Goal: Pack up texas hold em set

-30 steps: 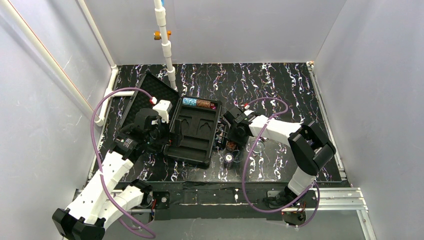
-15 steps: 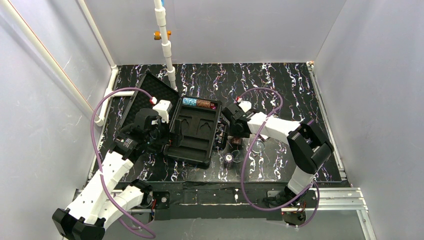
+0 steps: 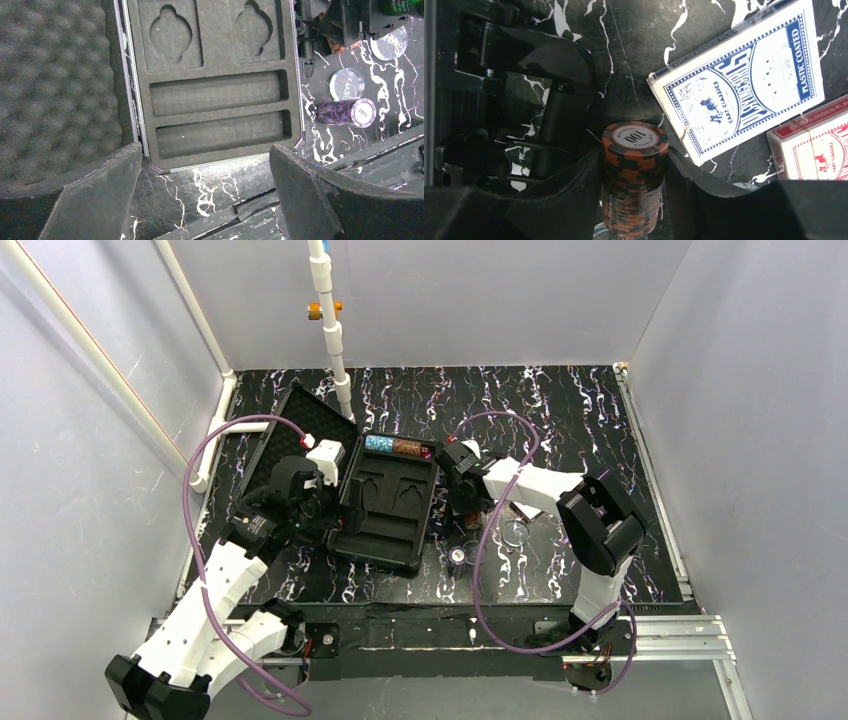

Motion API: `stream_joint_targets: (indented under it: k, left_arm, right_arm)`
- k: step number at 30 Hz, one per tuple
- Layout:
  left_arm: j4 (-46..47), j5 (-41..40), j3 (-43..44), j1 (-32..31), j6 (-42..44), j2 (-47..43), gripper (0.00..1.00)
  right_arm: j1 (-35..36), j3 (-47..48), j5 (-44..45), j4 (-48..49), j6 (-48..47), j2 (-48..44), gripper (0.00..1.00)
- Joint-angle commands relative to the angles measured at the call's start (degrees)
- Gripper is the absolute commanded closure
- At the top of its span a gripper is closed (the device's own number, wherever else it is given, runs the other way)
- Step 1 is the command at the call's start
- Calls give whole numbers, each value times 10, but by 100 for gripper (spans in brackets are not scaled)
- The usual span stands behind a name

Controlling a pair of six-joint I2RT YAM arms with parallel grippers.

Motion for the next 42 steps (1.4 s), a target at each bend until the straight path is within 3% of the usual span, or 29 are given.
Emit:
stream_joint_targets:
  k: [1,3,7,13,26,39,42]
  left_arm:
    - [-8,-5,21,-1,3,2,1]
    - [-8,-5,21,-1,3,2,1]
    - [-8,-4,21,-1,3,-2,1]
    - [-10,-7,21,-1,2,-10,1]
    - [-14,-7,22,-1,-1,-23,1]
    - [-14,-7,22,-1,-1,-23,1]
    - [-14,-7,22,-1,-2,-22,1]
  right_arm:
    - [1,30,-22,-11,-28,4,35]
    - [1,27,-28,-9,-26,0,24]
    - [1,32,-31,-15,-12,-6,12]
    - [1,33,-63,-23,39,-12,9]
    - [1,-1,-88,5,127,-26,18]
    - [1,6,-67,5,134,-12,17]
    - [1,26,-44,-13,86,-9,28]
